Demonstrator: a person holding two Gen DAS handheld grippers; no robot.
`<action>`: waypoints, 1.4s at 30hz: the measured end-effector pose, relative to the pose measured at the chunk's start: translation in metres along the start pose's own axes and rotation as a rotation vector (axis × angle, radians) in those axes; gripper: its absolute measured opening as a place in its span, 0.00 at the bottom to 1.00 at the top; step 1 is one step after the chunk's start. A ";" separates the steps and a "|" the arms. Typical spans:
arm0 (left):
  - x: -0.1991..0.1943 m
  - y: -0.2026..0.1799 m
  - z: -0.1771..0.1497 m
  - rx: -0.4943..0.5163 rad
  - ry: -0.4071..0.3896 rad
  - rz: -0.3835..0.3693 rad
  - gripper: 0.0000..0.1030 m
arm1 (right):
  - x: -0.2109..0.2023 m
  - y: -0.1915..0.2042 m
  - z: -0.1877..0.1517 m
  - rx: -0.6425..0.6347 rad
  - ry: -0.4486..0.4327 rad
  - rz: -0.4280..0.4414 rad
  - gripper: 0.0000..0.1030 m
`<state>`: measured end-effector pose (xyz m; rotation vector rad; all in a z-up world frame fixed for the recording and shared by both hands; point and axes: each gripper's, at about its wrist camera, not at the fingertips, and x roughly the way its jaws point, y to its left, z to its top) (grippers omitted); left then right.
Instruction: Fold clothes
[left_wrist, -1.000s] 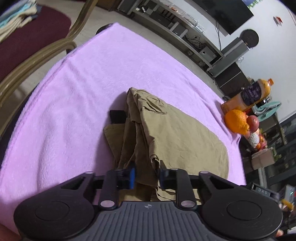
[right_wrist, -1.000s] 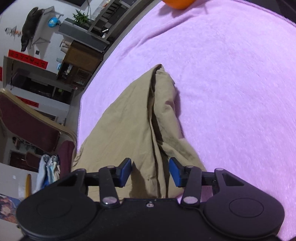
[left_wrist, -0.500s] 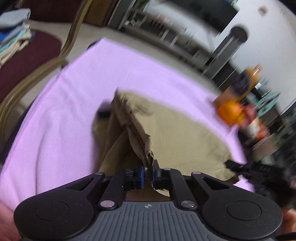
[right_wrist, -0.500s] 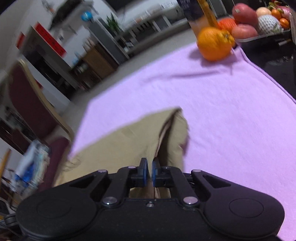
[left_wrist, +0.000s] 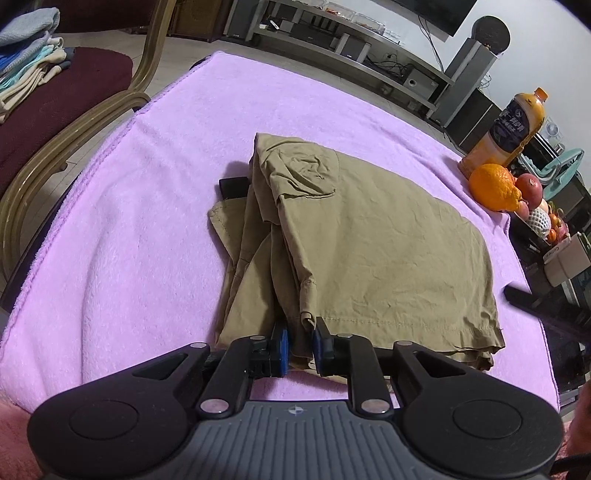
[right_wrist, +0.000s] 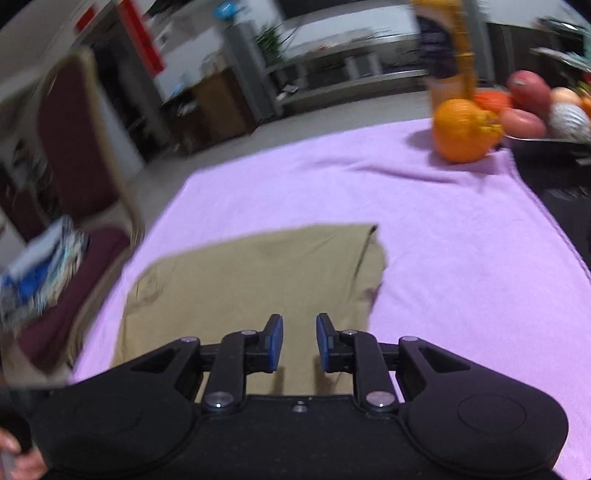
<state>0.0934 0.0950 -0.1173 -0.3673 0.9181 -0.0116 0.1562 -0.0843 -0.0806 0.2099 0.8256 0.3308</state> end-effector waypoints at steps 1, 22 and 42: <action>-0.001 -0.002 -0.001 0.013 -0.003 0.004 0.20 | 0.008 0.004 -0.004 -0.037 0.043 -0.020 0.19; 0.013 -0.023 0.002 0.266 -0.089 0.184 0.29 | 0.029 0.011 -0.024 -0.147 0.185 -0.061 0.19; 0.014 -0.024 -0.002 0.310 -0.085 0.231 0.37 | 0.045 0.002 0.033 0.190 -0.051 0.158 0.18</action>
